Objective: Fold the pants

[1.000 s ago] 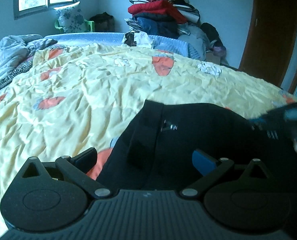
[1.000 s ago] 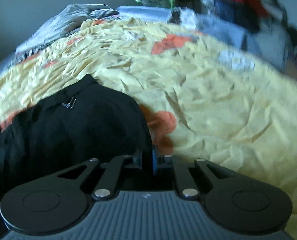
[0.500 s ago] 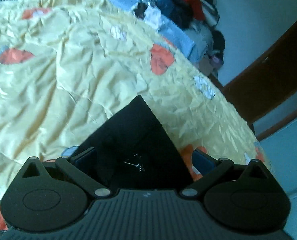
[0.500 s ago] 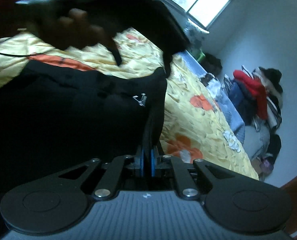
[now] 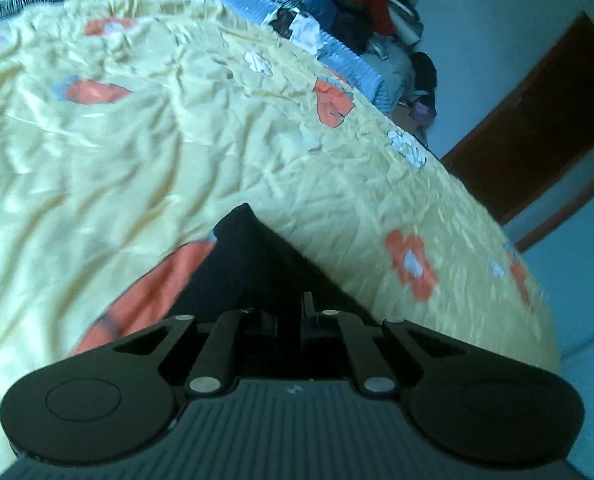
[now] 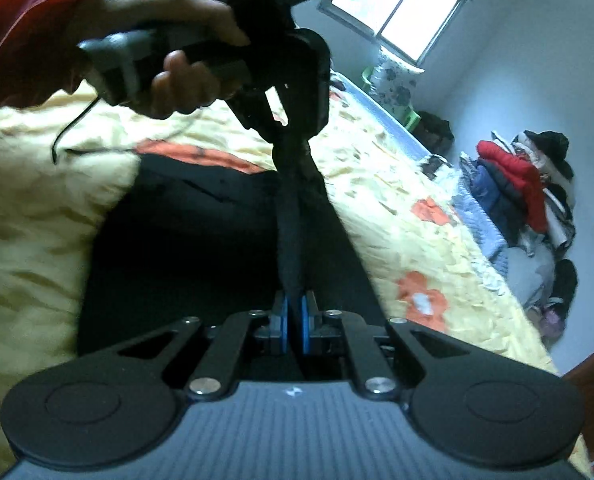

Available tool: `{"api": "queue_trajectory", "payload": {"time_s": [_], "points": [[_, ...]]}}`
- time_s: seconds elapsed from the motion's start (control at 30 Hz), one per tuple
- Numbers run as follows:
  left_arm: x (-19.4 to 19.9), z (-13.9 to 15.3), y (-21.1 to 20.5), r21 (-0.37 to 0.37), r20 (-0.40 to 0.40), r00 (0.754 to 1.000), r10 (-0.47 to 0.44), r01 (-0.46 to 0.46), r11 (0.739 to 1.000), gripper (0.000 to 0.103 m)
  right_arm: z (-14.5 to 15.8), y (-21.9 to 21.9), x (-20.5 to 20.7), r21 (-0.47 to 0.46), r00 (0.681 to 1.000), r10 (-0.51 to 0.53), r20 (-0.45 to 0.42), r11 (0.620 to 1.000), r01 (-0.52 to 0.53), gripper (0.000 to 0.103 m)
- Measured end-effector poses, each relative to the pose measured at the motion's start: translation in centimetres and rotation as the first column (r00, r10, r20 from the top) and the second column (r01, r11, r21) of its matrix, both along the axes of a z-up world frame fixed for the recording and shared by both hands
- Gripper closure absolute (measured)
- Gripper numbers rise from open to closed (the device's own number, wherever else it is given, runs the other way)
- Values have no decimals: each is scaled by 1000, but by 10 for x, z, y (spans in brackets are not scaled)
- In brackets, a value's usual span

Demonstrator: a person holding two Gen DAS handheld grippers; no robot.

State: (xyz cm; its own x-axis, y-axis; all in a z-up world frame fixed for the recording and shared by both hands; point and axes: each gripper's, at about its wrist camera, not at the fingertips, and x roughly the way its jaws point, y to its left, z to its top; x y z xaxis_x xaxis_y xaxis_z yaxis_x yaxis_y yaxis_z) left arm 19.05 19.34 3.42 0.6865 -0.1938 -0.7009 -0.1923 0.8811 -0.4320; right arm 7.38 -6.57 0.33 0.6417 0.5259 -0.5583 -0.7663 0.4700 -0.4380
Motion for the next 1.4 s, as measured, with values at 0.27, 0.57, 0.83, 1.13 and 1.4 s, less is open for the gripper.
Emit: {"api": "queue_trajectory", "payload": {"time_s": [0.27,0.57,0.83,1.13,1.4], "points": [[-73,-5,-6,151,23,999,-31,27,988,94,-22,16,-55,-9,998,39,-50,999,-40,96],[-84,-28,-17,243,-36,999,-14,23,970,82,-40,21,-60,-53,998,20,-63,998,-24,97],[-101,-15,-36,274,-19,999,30,-24,961,22,-40,14,-88,-44,998,-59,7,997,59,63],[-129,5,-33,168,36,973,226,-229,959,19,-29,-56,-87,60,947,-268,-177,957,282,30],[-124,18,-109,187,78,997,-27,12,982,18,4,-187,-88,377,781,-556,-283,684,624,26]]}}
